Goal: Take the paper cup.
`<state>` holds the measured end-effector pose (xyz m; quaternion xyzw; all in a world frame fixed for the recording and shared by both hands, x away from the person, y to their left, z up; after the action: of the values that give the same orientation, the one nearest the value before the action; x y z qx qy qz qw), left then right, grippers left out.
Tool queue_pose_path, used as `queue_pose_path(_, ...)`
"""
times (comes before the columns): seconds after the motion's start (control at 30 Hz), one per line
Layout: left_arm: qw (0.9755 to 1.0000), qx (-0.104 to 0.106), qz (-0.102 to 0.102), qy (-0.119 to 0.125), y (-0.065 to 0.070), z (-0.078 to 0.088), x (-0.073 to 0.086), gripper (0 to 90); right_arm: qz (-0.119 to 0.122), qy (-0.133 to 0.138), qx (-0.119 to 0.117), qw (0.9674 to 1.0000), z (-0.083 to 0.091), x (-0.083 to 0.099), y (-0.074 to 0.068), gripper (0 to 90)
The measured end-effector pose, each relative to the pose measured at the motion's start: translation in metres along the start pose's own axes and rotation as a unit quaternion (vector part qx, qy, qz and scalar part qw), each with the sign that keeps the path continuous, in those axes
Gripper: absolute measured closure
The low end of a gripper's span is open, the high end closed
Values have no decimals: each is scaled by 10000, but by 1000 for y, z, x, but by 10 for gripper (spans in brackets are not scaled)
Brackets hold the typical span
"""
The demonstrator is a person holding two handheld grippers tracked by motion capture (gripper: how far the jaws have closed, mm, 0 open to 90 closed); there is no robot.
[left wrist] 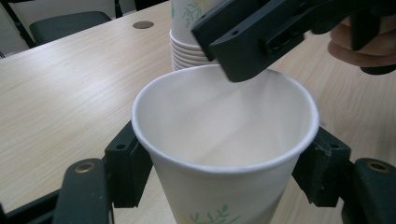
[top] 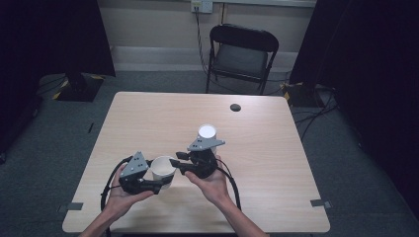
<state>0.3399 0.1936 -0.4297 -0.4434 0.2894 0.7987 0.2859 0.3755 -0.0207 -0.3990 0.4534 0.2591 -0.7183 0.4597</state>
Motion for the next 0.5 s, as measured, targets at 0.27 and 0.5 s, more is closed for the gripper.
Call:
queue_pose_path(0.27,9997,-117,171,108,-7,3,-1,304,31,149,48,9999,10,0,-2,608)
queue_pose_path(0.5,9995,-180,224,157,-11,5,-3,306,56,153,84,9998,22,6,-4,580)
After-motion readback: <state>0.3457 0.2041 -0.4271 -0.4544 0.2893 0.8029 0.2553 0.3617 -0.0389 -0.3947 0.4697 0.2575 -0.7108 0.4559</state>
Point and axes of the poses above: each handheld gripper's, and its own axes: z roughly backward along the jaws, x roughly out of its underside, y roughly to its right, the point moved 1 cm from there along -z, roughly forward along the jaws, and after that the axes turned 13 degrees about z, right-handed, at the moved point
